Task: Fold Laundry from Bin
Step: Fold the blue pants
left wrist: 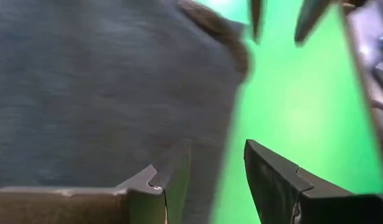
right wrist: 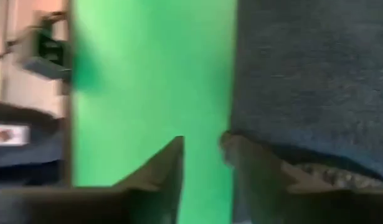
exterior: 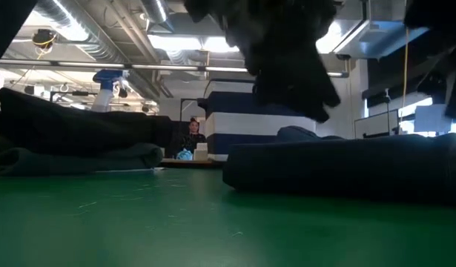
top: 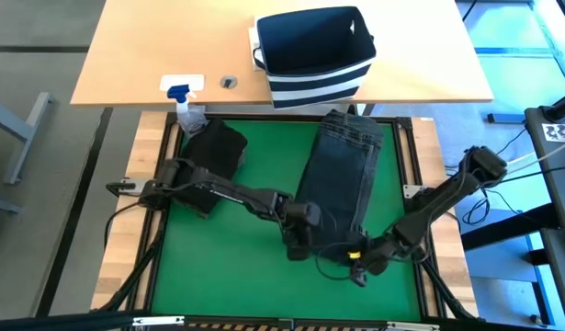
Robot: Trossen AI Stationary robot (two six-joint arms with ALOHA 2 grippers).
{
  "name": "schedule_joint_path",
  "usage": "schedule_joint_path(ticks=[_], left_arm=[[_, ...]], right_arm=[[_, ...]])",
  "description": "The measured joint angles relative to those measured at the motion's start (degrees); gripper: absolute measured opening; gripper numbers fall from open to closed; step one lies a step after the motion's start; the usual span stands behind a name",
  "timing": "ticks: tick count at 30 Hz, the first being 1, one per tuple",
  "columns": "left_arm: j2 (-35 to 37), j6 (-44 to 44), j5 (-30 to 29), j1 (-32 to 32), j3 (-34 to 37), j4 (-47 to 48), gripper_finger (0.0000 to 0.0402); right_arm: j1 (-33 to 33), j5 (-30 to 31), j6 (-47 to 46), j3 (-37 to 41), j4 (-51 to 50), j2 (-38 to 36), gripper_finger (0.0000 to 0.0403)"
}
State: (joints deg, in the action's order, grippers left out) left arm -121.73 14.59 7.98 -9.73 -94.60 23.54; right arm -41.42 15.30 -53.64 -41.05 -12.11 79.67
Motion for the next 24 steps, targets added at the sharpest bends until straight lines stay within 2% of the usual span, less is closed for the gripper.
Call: schedule_joint_path(ticks=[5,7,15,19,24], left_arm=[[-0.6,-0.09,-6.87,1.0,4.78,-2.96,0.0147],[-0.92,0.1,-9.21,1.49,7.53,-4.8,0.0147],[-0.68,4.66,-10.1,3.87,12.08,-10.16,0.0147],[-0.68,4.44,-10.22,3.84,12.72,-10.57,0.0147],[-0.59,4.36,-9.86,3.93,14.08,-11.16,0.0147]], right_arm=[[0.69,2.49,2.2,-0.01,2.76,3.0,0.0033],[0.59,3.22,2.94,-0.01,2.59,3.29,0.0009],[1.57,5.61,2.51,2.4,1.15,3.92,0.0028],[2.07,0.02,1.76,2.82,-0.54,3.92,0.0012],[-1.06,-8.74,2.78,2.45,-5.58,2.94,0.0006]])
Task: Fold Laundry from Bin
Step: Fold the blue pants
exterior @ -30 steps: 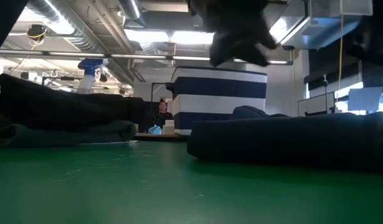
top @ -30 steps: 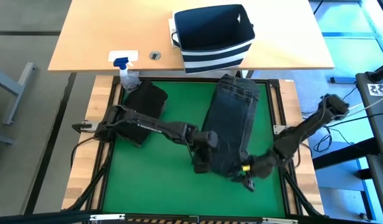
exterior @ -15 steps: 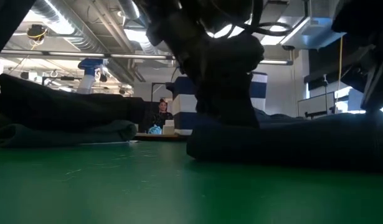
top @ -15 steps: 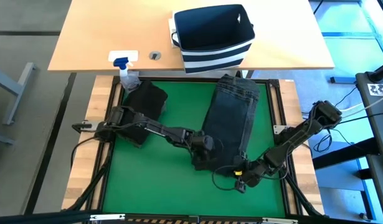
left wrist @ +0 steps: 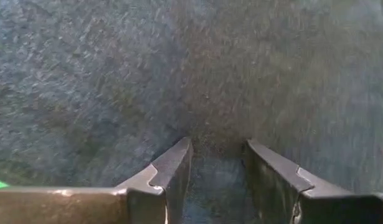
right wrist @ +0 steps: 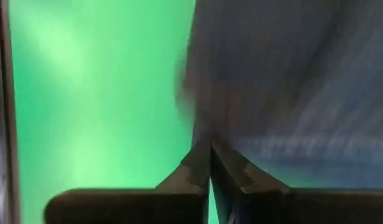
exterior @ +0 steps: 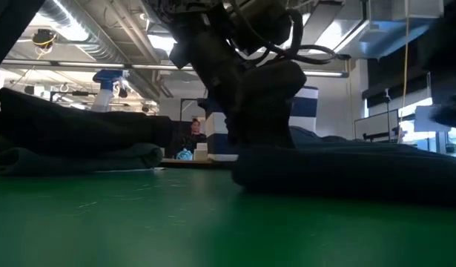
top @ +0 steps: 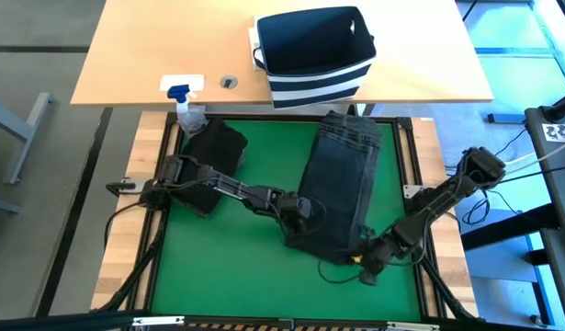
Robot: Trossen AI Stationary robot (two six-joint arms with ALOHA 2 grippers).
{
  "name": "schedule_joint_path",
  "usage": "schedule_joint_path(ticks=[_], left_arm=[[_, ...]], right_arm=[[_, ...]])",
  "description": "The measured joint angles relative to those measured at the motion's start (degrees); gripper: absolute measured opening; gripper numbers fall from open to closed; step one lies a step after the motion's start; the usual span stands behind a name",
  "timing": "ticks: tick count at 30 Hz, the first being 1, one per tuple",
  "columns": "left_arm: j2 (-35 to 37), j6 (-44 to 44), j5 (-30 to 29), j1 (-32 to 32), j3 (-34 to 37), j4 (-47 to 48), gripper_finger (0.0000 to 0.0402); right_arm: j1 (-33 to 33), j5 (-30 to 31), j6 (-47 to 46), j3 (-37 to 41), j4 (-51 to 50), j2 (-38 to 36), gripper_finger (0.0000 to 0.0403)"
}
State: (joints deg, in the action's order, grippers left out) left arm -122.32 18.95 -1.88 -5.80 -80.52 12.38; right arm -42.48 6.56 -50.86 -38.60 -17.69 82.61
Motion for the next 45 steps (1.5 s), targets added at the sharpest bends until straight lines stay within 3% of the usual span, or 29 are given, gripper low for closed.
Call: schedule_joint_path(ticks=[2,5,9,14,16,25,31,37,45], left_arm=[[0.04,0.01,0.13,0.11,0.47,0.55,0.0147],[0.09,0.01,-0.06,0.15,0.58,0.65,0.0147],[0.24,0.27,0.08,0.17,0.6,0.08,0.0147],[0.24,0.72,3.07,0.19,0.69,-3.36,0.0147],[0.24,1.32,3.29,0.06,0.69,-3.88,0.0147],[0.24,-0.01,2.5,0.31,0.69,-3.87,0.0147],[0.22,-2.23,1.24,0.31,0.58,-1.64,0.0147],[0.22,-4.51,0.77,0.34,0.6,2.26,0.0147],[4.73,-2.8,5.87,-1.27,-2.74,-1.14,0.0147]], right_arm=[[-1.57,-5.48,0.07,-0.95,-6.96,-0.53,0.0008],[-2.31,-8.31,0.55,-3.66,-15.74,-1.2,0.0009],[-2.14,-0.73,2.37,-7.58,-12.78,-2.37,0.0009],[-1.78,12.78,9.93,-8.34,-0.19,-0.97,0.0009],[-0.97,14.51,12.65,-8.24,1.33,1.67,0.0009],[0.85,8.28,14.14,-8.17,4.25,11.97,0.001],[0.29,1.59,10.58,-9.4,-7.7,11.02,0.001],[-3.46,-0.66,10.59,-12.19,-24.91,8.39,0.001],[-3.94,0.06,9.15,-13.08,-21.8,8.01,0.001]])
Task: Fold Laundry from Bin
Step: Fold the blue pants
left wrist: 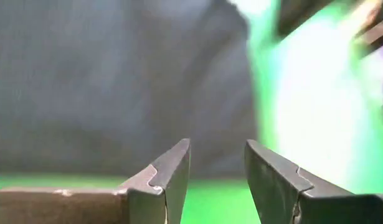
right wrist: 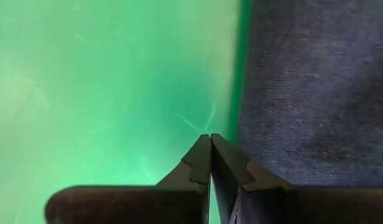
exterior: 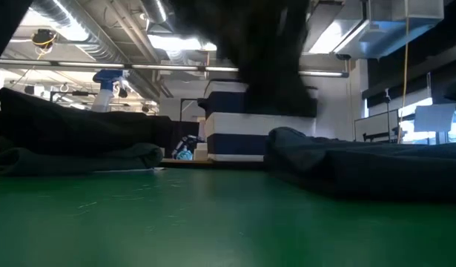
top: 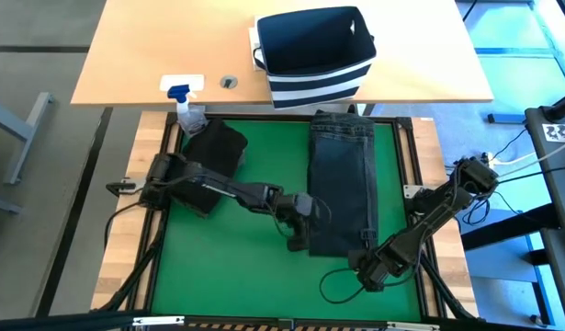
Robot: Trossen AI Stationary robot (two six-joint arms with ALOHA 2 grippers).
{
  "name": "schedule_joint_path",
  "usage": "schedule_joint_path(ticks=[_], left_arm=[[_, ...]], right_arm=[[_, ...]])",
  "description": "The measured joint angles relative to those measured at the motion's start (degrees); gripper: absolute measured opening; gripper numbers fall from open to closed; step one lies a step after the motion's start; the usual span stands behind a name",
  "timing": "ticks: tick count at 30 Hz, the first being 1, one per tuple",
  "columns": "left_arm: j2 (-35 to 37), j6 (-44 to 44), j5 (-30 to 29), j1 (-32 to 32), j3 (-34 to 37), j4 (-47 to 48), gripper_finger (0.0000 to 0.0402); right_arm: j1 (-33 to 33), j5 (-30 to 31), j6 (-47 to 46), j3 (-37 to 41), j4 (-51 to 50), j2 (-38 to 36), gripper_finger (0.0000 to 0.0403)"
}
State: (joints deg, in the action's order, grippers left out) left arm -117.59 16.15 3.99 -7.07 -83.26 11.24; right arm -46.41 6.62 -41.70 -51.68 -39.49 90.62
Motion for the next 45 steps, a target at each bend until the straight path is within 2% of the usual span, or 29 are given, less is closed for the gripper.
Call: schedule_joint_path(ticks=[3,6,9,11,14,22,25,30,33,39,41,45], left_arm=[[0.45,0.14,0.04,-2.55,-1.12,-8.36,0.0147],[-3.03,-1.0,-2.15,-4.93,-0.97,-17.15,0.0147],[-7.1,-1.0,-5.98,-5.95,-0.9,-18.81,0.0147],[-9.73,0.03,-7.45,-5.85,-0.9,-18.05,0.0147],[-12.18,0.96,-6.65,-5.47,-0.88,-15.49,0.0147],[-12.03,-0.31,-9.15,-5.42,-1.03,-5.73,0.0147],[-12.1,-0.56,-8.16,-5.31,-1.02,-5.23,0.0147],[-12.21,-1.76,-9.09,-5.24,-0.97,-5.15,0.0147],[-12.17,-1.6,-8.34,-4.78,-0.76,-4.61,0.0147],[-12.17,-1.43,-8.35,-4.74,-0.57,-5.79,0.0147],[-12.17,-1.35,-8.38,-4.74,-0.53,-5.91,0.0147],[-12.17,-1.33,-8.37,-4.72,-0.53,-5.93,0.0147]], right_arm=[[0.05,0.27,-0.5,0.0,-0.41,0.03,0.001],[0.05,0.81,-0.08,0.0,-1.08,0.03,0.001],[0.33,1.41,-0.24,0.0,-1.36,0.03,0.001],[0.31,1.76,-0.36,0.0,-1.31,0.03,0.001],[0.31,3.22,-0.05,0.0,-1.81,0.03,0.001],[0.3,4.12,-0.78,1.26,-4.25,0.05,0.001],[0.36,0.69,-1.32,2.71,-3.11,-0.02,0.001],[-1.18,-3.24,-0.74,2.14,-10.03,-0.83,0.001],[-1.3,-6.9,0.44,0.22,-10.07,-2.54,0.001],[-1.1,4.8,0.61,-1.02,-0.07,-3.07,0.001],[-0.74,5.86,0.52,-0.21,3.58,-2.34,0.001],[-0.39,5.41,0.45,1.69,3.26,0.62,0.001]])
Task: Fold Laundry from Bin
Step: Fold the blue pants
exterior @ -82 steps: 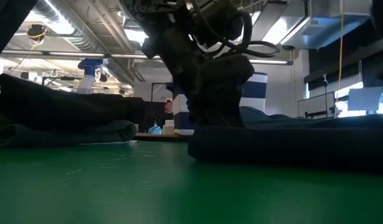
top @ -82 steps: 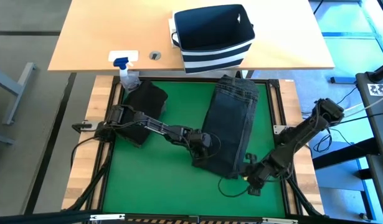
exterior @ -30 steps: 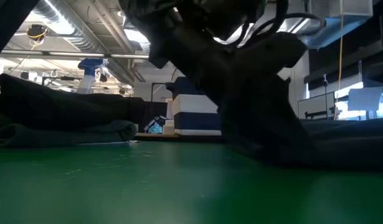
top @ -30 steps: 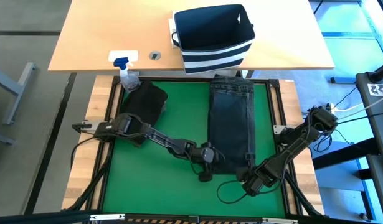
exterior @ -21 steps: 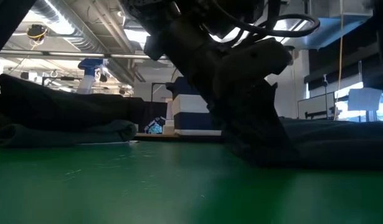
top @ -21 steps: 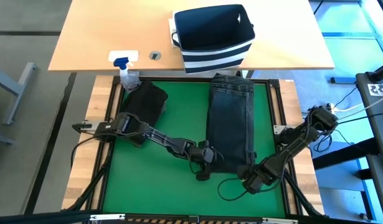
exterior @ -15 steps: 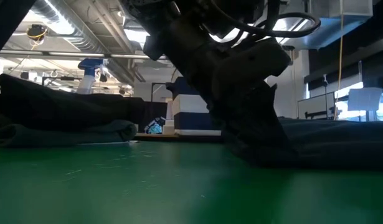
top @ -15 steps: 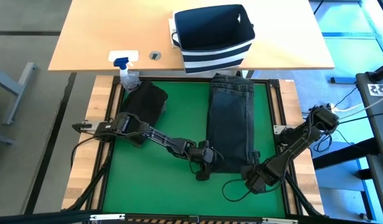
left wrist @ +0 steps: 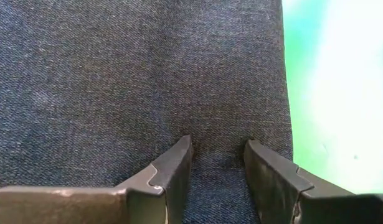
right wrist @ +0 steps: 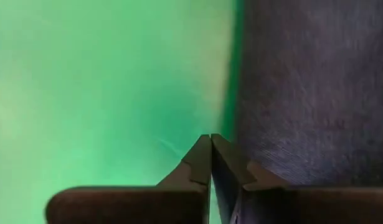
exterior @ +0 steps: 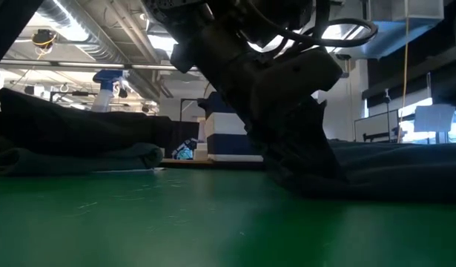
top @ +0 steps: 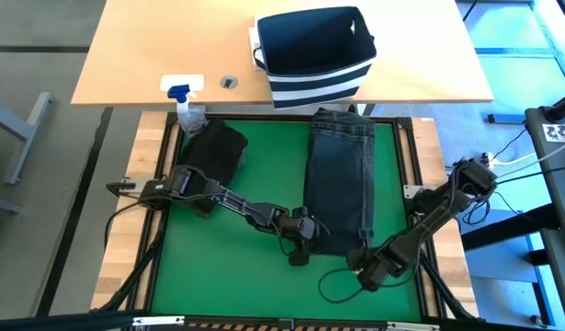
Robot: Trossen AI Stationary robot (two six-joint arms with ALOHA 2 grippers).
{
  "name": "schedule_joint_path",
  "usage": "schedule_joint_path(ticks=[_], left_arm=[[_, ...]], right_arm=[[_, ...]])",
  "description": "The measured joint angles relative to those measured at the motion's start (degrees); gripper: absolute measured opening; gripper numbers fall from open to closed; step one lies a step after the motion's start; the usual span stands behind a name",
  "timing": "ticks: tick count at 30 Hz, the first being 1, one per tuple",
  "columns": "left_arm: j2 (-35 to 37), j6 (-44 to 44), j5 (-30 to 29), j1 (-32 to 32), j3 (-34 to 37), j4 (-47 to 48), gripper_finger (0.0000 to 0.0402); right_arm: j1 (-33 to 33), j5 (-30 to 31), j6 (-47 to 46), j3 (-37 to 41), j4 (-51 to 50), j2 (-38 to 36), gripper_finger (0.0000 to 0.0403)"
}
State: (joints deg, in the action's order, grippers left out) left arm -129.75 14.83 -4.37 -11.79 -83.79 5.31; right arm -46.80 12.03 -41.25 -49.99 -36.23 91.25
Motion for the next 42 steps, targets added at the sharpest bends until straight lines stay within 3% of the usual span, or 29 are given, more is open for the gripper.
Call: schedule_joint_path(ticks=[9,13,18,23,30,37,42], left_arm=[[-0.07,-0.42,0.07,0.03,-0.07,0.22,0.0147],[0.09,-1.25,0.21,0.04,-0.15,2.38,0.0147],[0.13,-2.95,0.14,0.04,-0.22,3.21,0.0147],[0.08,-2.93,0.23,0.07,0.0,0.8,0.0147],[0.53,-1.27,2.44,0.15,-0.25,-0.9,0.0147],[3.57,-4.02,5.56,0.04,-4.64,3.41,0.0147],[6.21,-7.81,6.07,0.08,-10.21,9.17,0.0147]], right_arm=[[-0.41,-2.76,-3.78,2.48,-7.92,1.1,0.001],[-2.39,-8.18,-3.18,2.94,-19.08,0.36,0.001],[-6.44,-10.75,-3.15,2.9,-30.37,-0.49,0.001],[-7.27,-12.4,-5.77,1.01,-21.18,-4.03,0.001],[-7.18,-1.66,-7.22,-0.6,1.65,-6.4,0.001],[-5.98,0.45,-15.86,-0.56,1.79,-6.24,0.0017],[-3.51,-1.07,-17.16,-0.56,1.65,-6.24,0.009]])
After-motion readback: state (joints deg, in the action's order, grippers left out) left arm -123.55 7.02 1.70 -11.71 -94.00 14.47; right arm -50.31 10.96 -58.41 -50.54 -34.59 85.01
